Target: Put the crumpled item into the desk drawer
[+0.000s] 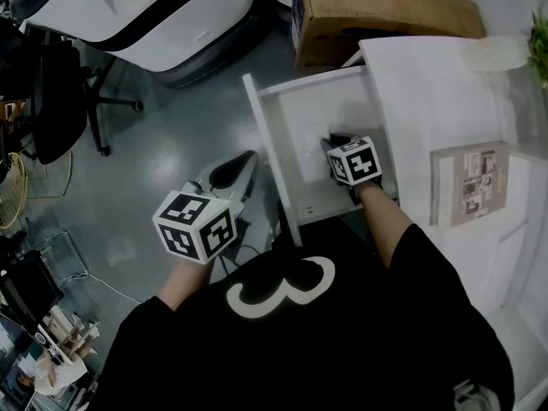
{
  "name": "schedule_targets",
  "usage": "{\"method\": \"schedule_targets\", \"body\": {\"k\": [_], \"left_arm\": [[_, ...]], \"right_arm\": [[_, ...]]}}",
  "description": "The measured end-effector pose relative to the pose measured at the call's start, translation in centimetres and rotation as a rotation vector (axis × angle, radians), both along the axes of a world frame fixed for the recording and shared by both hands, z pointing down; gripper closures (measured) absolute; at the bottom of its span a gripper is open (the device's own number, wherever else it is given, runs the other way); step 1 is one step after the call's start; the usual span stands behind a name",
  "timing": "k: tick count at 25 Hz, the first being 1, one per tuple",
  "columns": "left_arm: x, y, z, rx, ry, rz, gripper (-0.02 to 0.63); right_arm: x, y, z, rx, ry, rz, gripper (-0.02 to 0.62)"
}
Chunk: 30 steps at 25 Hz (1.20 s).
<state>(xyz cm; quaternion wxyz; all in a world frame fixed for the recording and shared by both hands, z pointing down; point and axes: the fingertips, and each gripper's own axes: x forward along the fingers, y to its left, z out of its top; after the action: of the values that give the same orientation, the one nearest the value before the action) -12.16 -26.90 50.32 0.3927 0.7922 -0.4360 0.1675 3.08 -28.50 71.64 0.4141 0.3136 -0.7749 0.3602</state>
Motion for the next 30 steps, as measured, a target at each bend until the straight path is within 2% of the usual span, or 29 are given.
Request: {"method": "schedule_targets", "body": {"k": [7, 12, 19, 28, 30], "left_arm": [[0.0, 0.2, 0.0, 0.004, -0.001, 0.004, 0.595], [0.0, 0.7, -0.2, 0.009, 0.002, 0.005, 0.595], [0.4, 1.8, -1.3, 0.034, 0.014, 0.017, 0.595], [0.9, 4.4, -3.4, 0.075, 0.04, 0.031, 0.595], [1.1, 5.2, -4.1, 0.087, 0.047, 0.038, 0.595]], "right_arm": [[-0.2, -0.2, -0.4, -0.021, -0.032, 0.048, 0.429], [-0.3, -0.3, -1.5, -0.003, -0.045, 0.07, 0.388], [-0.8, 0.1, -5.0, 0.052, -0.1, 0.088, 0.388], [-1.0, 1.6, -14.7, 0.243, -0.242, 0.135, 0.399], [-1.0, 2.5, -17.4, 0.285, -0.292, 0.136, 0.447]]}}
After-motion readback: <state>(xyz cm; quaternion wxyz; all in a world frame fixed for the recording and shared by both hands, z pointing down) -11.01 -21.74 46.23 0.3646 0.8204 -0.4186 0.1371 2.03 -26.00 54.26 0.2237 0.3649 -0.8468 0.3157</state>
